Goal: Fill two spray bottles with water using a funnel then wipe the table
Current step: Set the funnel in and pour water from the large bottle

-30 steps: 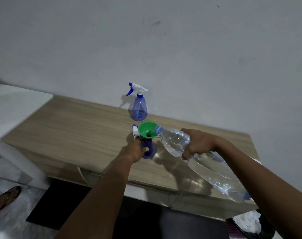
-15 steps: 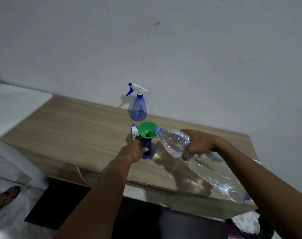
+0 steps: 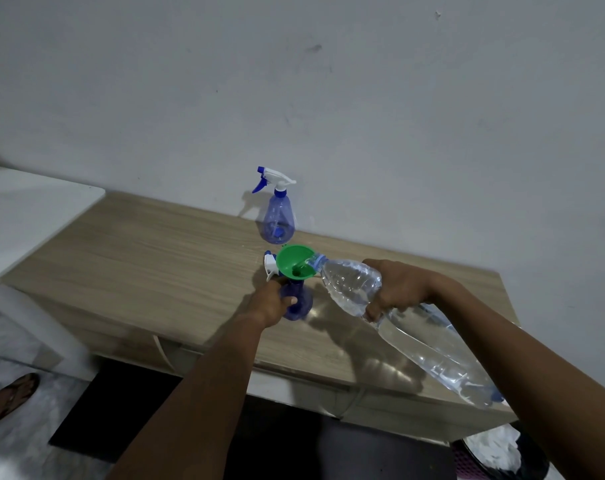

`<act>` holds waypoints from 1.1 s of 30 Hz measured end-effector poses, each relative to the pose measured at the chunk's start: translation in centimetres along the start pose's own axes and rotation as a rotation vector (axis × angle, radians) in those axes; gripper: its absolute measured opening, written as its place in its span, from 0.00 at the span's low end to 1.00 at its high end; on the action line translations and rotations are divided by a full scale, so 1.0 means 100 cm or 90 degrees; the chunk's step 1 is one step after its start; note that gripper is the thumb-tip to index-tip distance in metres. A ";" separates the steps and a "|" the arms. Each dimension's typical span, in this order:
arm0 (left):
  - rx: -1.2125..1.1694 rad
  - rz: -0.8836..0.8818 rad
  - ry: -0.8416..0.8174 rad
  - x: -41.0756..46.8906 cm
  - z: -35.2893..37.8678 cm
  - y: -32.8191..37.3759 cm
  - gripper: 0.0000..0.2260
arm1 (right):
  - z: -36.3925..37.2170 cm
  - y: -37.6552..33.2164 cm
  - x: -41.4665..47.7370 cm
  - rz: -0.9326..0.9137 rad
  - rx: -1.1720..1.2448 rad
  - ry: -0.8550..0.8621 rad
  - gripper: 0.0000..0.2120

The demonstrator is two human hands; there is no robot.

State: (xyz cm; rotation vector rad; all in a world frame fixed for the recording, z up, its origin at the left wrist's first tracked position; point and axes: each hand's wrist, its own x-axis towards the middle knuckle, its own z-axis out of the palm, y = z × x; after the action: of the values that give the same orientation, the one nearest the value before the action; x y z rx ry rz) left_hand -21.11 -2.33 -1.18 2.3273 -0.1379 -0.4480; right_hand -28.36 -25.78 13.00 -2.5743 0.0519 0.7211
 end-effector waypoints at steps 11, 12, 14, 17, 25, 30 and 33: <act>-0.060 0.037 -0.032 0.003 0.005 -0.005 0.22 | -0.001 0.002 0.000 0.003 0.017 -0.006 0.31; -0.057 0.037 -0.034 0.002 0.004 -0.004 0.23 | -0.001 0.002 0.000 0.003 0.017 -0.006 0.31; -0.066 0.039 -0.036 0.003 0.004 -0.005 0.23 | 0.000 0.002 0.000 0.002 0.015 -0.006 0.30; -0.075 0.031 -0.037 0.003 0.005 -0.005 0.23 | -0.001 0.002 -0.001 0.000 0.008 -0.008 0.30; -0.067 0.026 -0.037 0.004 0.006 -0.006 0.22 | 0.000 0.004 0.002 -0.005 0.021 -0.009 0.31; -0.062 0.020 -0.042 0.004 0.004 -0.007 0.21 | 0.001 0.007 0.003 -0.026 0.036 0.003 0.31; -0.048 0.021 -0.041 0.002 0.003 -0.007 0.21 | 0.004 0.013 0.006 -0.042 0.065 0.048 0.32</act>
State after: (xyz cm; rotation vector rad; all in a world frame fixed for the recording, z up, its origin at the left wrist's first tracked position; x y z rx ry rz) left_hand -21.01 -2.04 -1.94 2.2350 -0.1866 -0.5029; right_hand -28.25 -26.66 11.84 -2.4931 0.0261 0.5822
